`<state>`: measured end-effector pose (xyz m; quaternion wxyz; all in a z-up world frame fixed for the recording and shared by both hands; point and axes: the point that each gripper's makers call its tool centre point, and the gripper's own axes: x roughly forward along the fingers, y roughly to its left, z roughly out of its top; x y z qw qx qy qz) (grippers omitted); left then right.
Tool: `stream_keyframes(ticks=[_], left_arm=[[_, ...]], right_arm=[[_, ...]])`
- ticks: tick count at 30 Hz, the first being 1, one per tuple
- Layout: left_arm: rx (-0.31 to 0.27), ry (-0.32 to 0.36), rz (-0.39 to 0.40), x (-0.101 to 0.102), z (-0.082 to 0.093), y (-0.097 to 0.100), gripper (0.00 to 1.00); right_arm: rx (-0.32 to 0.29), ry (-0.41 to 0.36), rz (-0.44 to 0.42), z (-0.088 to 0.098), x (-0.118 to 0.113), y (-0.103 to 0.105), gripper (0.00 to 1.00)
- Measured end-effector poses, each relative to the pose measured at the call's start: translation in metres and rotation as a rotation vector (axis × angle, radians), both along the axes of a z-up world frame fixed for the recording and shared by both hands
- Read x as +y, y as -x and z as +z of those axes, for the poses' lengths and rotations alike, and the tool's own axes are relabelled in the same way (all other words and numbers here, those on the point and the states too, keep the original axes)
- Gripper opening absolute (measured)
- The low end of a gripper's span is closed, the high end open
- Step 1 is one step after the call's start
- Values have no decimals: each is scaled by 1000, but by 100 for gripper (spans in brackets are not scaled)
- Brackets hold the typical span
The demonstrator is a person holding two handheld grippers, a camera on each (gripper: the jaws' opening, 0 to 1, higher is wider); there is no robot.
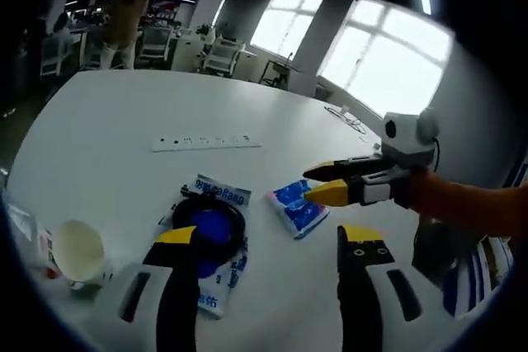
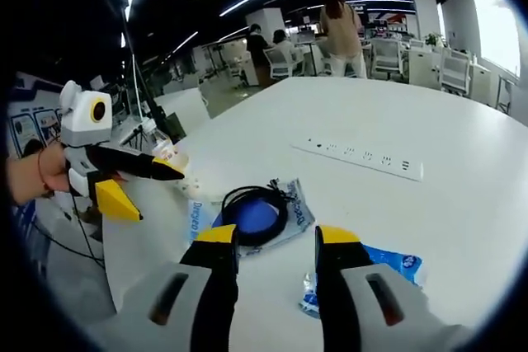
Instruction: Arrange the tabletop items into an orderly group along one side of the table until the central work area is clear of visible clutter.
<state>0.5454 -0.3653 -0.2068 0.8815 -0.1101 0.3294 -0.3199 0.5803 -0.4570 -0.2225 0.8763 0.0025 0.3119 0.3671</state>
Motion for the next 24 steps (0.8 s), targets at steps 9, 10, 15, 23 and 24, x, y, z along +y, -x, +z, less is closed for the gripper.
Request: stream_keyframes(ticks=[9, 10, 15, 23, 24], left_arm=[[25, -24, 67, 8, -13, -7, 68], [29, -24, 74, 8, -15, -8, 68], [29, -29, 74, 5, -17, -11, 69], [38, -37, 86, 8, -23, -18, 69], [41, -39, 88, 9, -24, -19, 69]], right_arm=[[27, 1, 17, -7, 19, -5, 34], [30, 5, 19, -9, 21, -6, 34], [42, 9, 23, -17, 26, -14, 35], [57, 31, 30, -26, 32, -17, 35], [59, 36, 29, -28, 32, -18, 35]])
